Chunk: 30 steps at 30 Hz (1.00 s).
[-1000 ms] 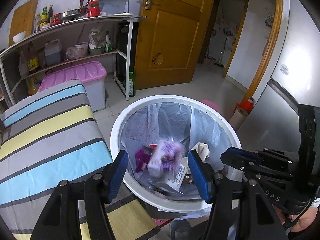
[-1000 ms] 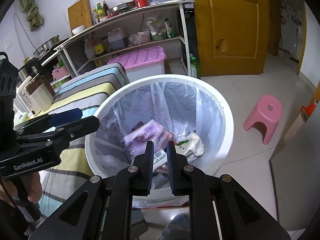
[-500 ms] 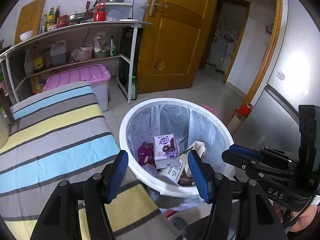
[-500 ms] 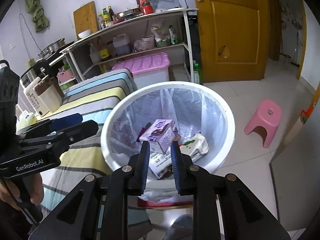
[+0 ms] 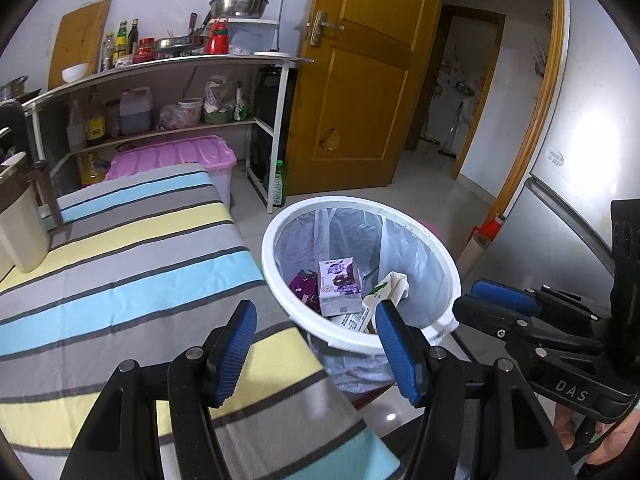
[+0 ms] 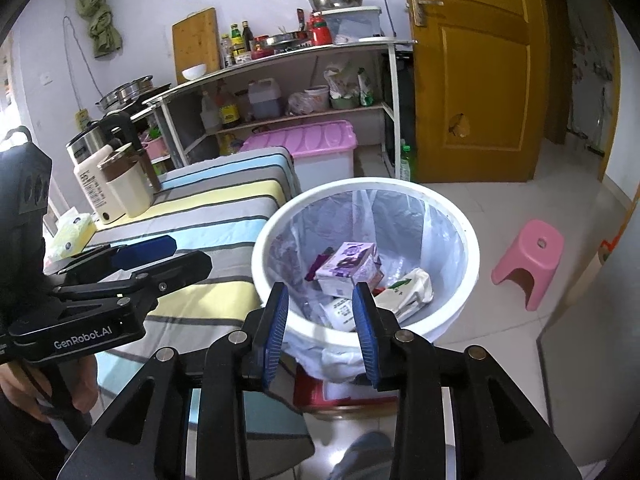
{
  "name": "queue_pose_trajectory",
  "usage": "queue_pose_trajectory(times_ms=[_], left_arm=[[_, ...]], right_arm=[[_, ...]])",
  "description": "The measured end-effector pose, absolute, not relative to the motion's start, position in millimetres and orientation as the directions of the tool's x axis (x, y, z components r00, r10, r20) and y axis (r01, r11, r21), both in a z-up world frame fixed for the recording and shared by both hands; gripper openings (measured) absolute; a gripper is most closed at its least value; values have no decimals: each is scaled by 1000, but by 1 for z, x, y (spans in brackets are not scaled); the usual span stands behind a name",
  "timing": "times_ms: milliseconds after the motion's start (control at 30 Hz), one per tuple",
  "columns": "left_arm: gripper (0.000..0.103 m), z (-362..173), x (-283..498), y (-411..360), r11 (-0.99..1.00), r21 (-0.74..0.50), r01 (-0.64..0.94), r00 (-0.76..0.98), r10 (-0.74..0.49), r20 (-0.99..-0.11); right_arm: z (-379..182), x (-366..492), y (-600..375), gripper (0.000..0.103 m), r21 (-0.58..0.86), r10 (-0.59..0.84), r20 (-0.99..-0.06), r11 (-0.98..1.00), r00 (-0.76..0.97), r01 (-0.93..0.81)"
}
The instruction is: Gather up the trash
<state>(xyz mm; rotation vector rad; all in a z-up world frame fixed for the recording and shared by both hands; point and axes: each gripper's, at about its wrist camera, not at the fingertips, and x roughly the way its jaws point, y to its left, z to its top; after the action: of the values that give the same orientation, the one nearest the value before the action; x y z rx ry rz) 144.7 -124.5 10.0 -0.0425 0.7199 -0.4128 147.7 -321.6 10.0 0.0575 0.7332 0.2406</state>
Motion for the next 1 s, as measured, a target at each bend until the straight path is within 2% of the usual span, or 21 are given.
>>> queue_pose_trajectory(times_ms=[500, 1000], left_arm=[[62, 23, 83, -105, 941, -119, 316, 731, -321, -602], [62, 23, 52, -94, 949, -116, 293, 744, -303, -596]], right_arm=[[24, 96, -307, 35, 94, 232, -617, 970, 752, -223], [29, 67, -302, 35, 70, 234, -600, 968, 765, -241]])
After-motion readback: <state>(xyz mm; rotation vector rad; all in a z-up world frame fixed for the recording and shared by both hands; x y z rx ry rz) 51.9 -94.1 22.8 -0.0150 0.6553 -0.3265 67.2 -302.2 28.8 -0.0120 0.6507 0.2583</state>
